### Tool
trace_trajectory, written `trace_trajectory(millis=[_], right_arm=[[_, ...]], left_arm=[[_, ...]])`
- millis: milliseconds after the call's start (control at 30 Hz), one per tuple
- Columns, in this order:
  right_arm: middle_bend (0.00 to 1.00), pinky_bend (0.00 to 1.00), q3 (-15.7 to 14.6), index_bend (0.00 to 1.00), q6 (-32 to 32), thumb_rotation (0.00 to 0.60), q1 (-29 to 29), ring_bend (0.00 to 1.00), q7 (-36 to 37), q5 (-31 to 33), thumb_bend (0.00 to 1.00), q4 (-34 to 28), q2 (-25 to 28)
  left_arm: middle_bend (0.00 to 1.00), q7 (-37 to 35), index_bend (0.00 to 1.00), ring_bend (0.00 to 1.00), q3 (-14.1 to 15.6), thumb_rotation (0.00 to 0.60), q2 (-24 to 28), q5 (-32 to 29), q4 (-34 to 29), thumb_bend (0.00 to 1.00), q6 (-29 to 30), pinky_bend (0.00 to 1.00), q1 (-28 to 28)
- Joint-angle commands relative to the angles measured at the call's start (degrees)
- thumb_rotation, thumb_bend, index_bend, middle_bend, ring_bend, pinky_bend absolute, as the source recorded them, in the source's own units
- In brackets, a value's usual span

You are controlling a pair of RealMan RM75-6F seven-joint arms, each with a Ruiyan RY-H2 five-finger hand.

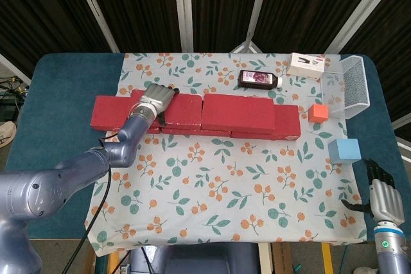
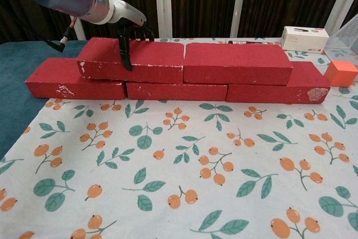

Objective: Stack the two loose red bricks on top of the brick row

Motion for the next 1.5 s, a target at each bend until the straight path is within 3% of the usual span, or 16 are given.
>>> trace_trajectory(millis=[33,733,967,1500], right_arm=[[0.01,0.0,0.0,0.01,-0.04,0.6,0.02,0.0,-0.03,0.08,0.1,0.04,-0.02],[0.01,0.0,-0.06,0.01,-0.24,0.6,0.17,0.0,-0.4,0.51,0.1,-0.07,0.05],[0.01,0.0,-0.04,0.01,-0.27,0.6,0.22,0.0,-0.45,0.66,0.1,0.0,0.0],[0.01,0.0,-0.06,0.01,-0.18,0.6,0.28,0.0,-0.77,0.87,0.1,-0.09,-0.06]], left_arm=[[0.44,0.26,0.36,0.3,-0.22,0.6,-0.29,0.09,0.24,0.11,-0.19,0.27,0.18],[0.43,2.06,0.34,0.3,-1.13,0.6,-1.25,-1.36,1.25,0.1,-0.49,0.28,0.54],[0.34,2.52,0.29,0.3,-1.42,0.6,-1.45,-1.57,1.56,0.08,-0.61,0.27,0.68],[0.17,4.23,0.14,0.16,-0.89,0.6,-1.11,-3.24,1.09,0.01,-0.73,0.23,0.04]])
